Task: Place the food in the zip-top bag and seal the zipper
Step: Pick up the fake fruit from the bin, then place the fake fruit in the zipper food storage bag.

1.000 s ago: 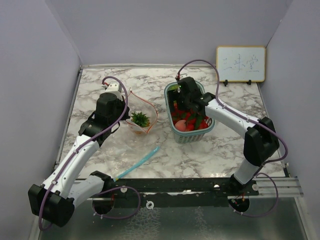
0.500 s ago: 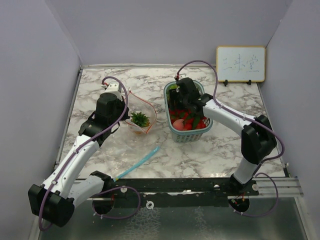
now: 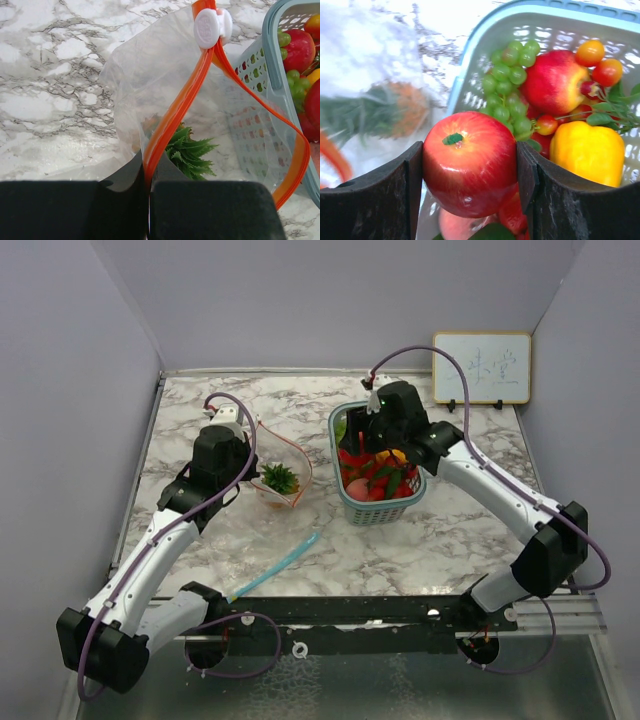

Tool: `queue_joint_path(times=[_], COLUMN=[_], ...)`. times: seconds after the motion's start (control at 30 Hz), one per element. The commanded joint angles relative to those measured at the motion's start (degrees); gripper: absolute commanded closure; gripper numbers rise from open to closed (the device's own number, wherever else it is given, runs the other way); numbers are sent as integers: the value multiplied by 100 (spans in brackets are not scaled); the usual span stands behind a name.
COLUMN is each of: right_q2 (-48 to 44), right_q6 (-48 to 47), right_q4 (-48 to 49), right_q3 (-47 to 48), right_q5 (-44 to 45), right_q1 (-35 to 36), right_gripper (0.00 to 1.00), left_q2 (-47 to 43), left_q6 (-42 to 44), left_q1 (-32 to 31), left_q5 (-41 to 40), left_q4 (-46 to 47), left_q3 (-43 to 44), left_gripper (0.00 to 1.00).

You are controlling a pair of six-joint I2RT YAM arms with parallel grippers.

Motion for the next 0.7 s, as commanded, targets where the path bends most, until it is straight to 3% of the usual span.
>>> queue_joint_path(times=[0.0,0.17,0.3,0.5,0.67], right_q2=[-421,-776,-873,-583,-88], right_q6=[-179,-142,91,416,562], right_q4=[-37,591,1313,2201,2553], right_q3=[299,270,9,-206,-126], right_q5=[-1293,-2909,-3702,-4136,-3943], right_q1=[-19,36,298,561,676], right_gripper=[62,65,65,65,65], left_q2=[41,97,169,261,237], left_q6=[2,-19,-85,-153,-214], left_q1=[19,22,22,22,22], left_q5=[-40,18,164,421,536], left_q4=[103,135,181,184,164], left_q3=[19,31,91,258,356], left_gripper=[100,100,100,100,100])
